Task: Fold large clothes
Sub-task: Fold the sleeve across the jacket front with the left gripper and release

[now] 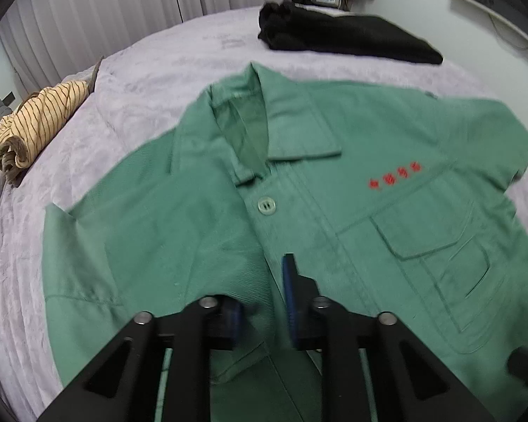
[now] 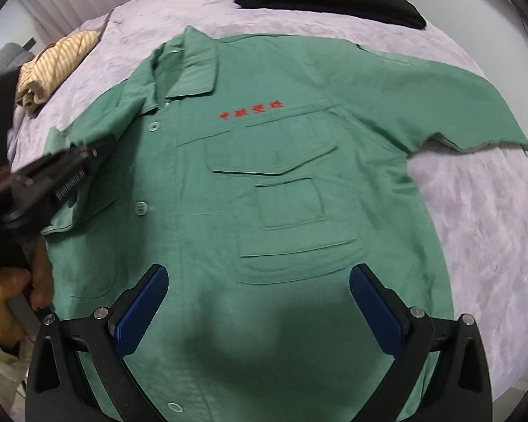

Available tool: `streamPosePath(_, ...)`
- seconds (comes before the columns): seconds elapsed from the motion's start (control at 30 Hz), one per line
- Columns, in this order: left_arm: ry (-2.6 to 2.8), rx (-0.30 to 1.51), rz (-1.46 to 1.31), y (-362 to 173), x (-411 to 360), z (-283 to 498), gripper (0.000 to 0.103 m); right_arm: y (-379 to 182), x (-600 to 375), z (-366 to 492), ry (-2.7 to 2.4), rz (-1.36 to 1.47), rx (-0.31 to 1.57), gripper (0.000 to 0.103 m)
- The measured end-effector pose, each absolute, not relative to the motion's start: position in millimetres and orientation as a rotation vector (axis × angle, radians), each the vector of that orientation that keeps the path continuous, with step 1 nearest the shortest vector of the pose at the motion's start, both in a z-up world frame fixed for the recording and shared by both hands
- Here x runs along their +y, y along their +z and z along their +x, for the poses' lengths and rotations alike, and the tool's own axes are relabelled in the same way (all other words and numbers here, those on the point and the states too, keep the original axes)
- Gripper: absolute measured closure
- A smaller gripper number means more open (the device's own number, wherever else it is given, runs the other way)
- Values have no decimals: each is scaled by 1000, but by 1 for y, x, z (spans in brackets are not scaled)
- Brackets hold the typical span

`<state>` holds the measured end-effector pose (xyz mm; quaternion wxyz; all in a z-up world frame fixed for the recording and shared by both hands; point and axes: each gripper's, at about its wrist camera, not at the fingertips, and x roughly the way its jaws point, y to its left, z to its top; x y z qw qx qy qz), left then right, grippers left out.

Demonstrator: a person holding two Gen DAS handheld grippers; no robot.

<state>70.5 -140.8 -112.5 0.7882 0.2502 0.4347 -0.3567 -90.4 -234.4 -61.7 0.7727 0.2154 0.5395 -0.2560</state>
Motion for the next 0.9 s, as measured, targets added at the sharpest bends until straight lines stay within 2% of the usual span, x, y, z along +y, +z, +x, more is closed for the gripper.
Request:
streamPosePath(0.03,-763,940,555,-119,-140,66,34,-64,-241,-95,-562,476,1174,0)
streamPosePath(0.07,-760,939,566,-124,-137,61,28,-67,-249,-100,-569,480,1180,0)
streamPosePath(0.23,-774,904,597,-104,-114,44,27,-64,-267,-101,-572,453,1172,0)
streamPosePath(0.4,-567,849,526,-74,-32,51,27,-40,-250,-55,-463,374,1104,0)
streamPosePath(0.53,-320,918,521,-96,31,82,27,-31,-199,15,-282,285,1044,0)
streamPosePath(0.63,-213,987,498,-121,53,107,27,-53,-151,73,-166,204,1080,0)
streamPosePath(0.8,-158,977,480,-144,50,129,27,-117,-96,127,-153,51,1200,1)
streamPosePath(0.83,-156,983,470,-147,51,131,27,-130,-89,133,-193,-26,1236,10)
streamPosePath(0.87,-151,982,463,-149,51,133,27,-138,-87,135,-219,-70,1251,42)
streamPosePath(0.9,-144,977,453,-148,52,133,27,-138,-91,134,-199,-39,1246,60)
